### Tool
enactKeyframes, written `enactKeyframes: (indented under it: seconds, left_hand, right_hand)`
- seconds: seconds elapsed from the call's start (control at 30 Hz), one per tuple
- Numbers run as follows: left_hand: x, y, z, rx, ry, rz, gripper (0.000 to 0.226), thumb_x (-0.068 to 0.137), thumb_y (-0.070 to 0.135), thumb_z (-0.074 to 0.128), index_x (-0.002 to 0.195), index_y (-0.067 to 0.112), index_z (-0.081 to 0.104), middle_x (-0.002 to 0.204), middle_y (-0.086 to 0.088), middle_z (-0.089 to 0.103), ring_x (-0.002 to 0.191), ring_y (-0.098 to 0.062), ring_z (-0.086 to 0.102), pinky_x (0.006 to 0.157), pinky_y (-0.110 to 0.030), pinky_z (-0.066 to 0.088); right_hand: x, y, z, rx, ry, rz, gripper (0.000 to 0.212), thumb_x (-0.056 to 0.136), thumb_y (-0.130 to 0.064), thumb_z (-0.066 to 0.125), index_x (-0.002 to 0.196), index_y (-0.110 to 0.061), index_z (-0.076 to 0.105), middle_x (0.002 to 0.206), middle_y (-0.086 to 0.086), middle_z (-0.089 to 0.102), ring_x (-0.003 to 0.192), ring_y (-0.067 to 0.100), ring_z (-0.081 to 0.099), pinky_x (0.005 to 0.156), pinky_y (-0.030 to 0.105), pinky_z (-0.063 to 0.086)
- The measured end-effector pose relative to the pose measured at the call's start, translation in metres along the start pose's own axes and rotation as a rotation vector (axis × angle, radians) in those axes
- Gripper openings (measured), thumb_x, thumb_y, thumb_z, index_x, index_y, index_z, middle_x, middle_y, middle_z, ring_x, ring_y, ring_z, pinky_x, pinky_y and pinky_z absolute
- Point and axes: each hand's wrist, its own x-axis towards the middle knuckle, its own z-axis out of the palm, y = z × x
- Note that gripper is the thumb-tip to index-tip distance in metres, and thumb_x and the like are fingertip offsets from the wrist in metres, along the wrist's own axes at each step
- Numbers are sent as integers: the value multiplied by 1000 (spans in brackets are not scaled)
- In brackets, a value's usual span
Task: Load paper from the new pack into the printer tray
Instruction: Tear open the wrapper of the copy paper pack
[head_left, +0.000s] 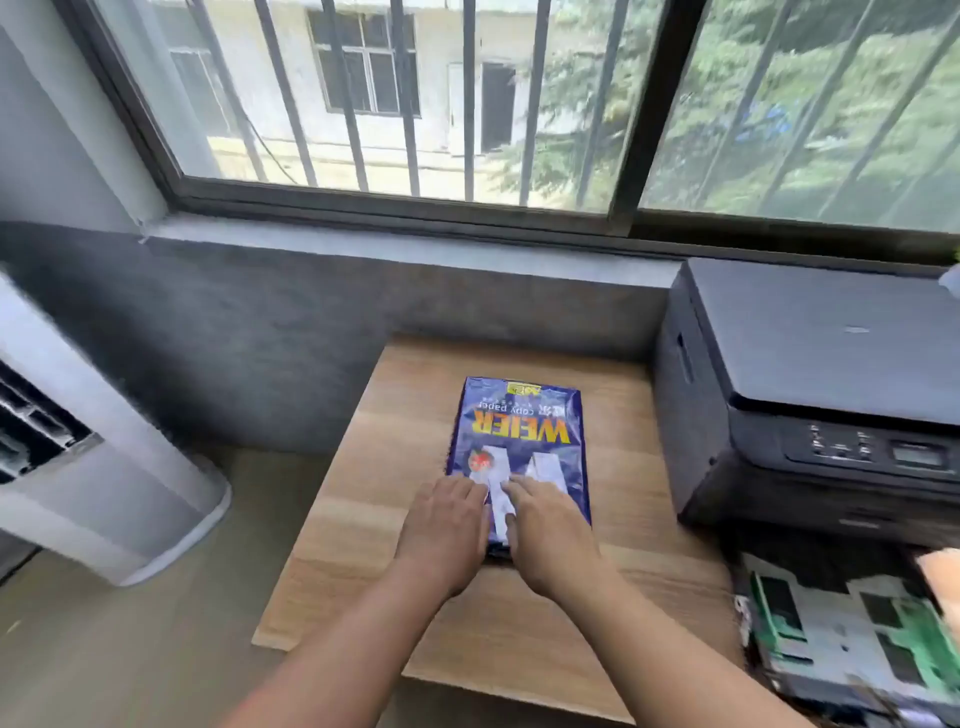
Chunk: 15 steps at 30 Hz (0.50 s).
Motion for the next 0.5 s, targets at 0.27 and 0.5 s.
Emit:
enactKeyframes:
  seconds: [0.27,0.5]
  left_hand:
    - [40,-37,96,50,-209,191,48,89,24,40,134,9,47,140,-7,50,130,-26,42,109,-40,36]
    - [40,-34,111,-11,-291,273,52,94,20,37,143,5,32,153,-7,31,140,-24,28,115,-34,28]
  right_hand:
    - [41,30,91,42,-147,158,29,97,-15,42,124,-15,50,133,2,50,121,26,45,90,37,44]
    - [64,30,111,185,-10,363,18,93,-26,52,109,-17,54,112,5,53,106,27,51,83,39,48]
